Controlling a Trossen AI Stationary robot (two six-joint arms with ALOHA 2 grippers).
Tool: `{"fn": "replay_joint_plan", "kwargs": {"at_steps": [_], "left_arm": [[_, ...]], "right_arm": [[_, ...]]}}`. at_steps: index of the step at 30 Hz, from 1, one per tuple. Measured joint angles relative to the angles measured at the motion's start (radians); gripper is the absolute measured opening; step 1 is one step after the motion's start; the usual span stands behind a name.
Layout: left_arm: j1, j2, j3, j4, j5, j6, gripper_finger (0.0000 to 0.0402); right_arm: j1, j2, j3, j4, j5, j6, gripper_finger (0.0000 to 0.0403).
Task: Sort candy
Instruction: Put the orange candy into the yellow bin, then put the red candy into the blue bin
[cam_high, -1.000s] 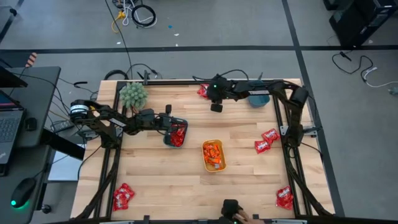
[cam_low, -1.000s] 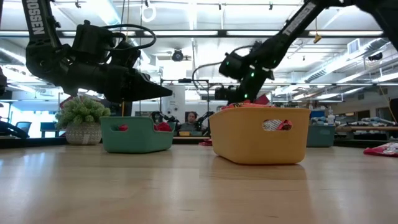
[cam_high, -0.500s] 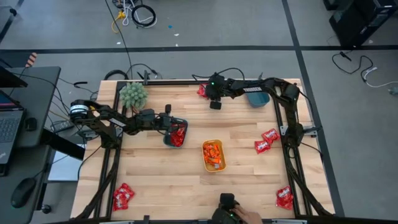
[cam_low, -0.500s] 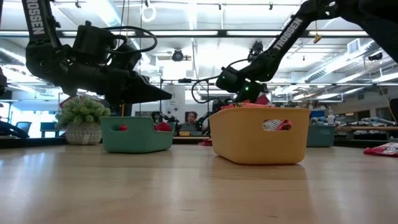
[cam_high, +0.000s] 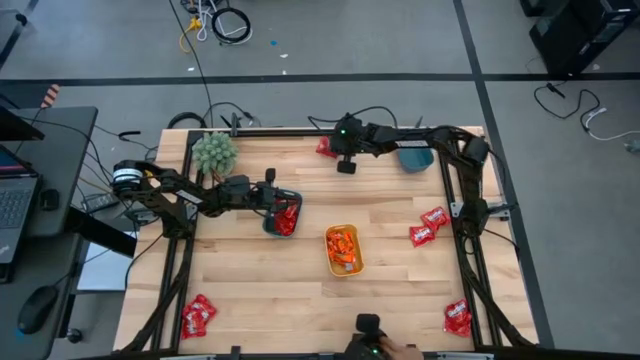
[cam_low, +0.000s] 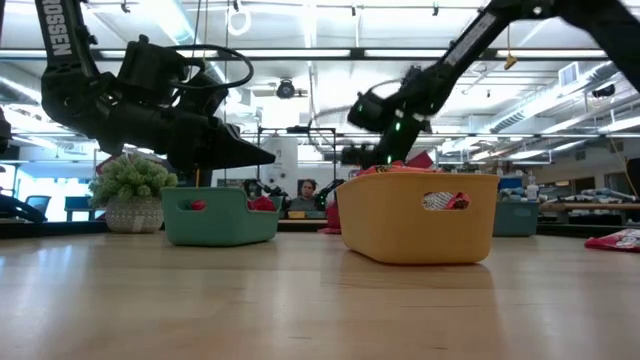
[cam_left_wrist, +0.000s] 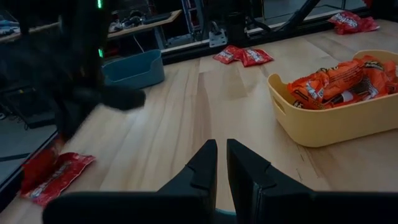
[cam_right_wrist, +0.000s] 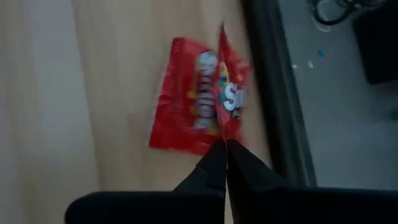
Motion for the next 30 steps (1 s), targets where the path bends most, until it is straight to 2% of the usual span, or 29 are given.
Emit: {"fn": "replay_joint_plan", "kwargs": {"at_steps": [5, 12, 14, 16, 19, 21, 25, 30], "left_arm": [[0.000, 0.000, 0.000, 0.000, 0.000, 0.000, 0.0037], [0.000, 0.000, 0.000, 0.002, -0.001, -0.001, 0.0037], [0.000, 0.000, 0.000, 0.004, -0.001, -0.001, 0.0037], [0.000, 0.000, 0.000, 0.004, -0.001, -0.001, 0.0037], [0.000, 0.000, 0.000, 0.006, -0.001, -0.001, 0.0037], [0.000, 0.000, 0.000, 0.008, -0.001, -0.001, 0.0037], [0.000, 0.000, 0.000, 0.015, -0.001, -0.002, 0.0037], [0.000, 0.000, 0.000, 0.017, -0.001, -0.002, 0.0037]], "right_arm": [[0.014, -0.144, 0.000, -0.124, 0.092, 0.091, 0.0000], [0.028, -0.349, 0.000, -0.430, 0.294, 0.366, 0.0000], [0.028, -0.384, 0.000, -0.477, 0.308, 0.404, 0.0000], [0.026, -0.401, -0.006, -0.487, 0.225, 0.424, 0.0000], [0.016, -0.390, -0.027, -0.448, 0.023, 0.456, 0.0005], [0.008, -0.367, -0.043, -0.397, -0.040, 0.474, 0.0016], [-0.006, -0.288, -0.065, -0.309, -0.065, 0.475, 0.0058], [-0.027, -0.164, -0.066, -0.238, -0.071, 0.459, 0.0138]]}}
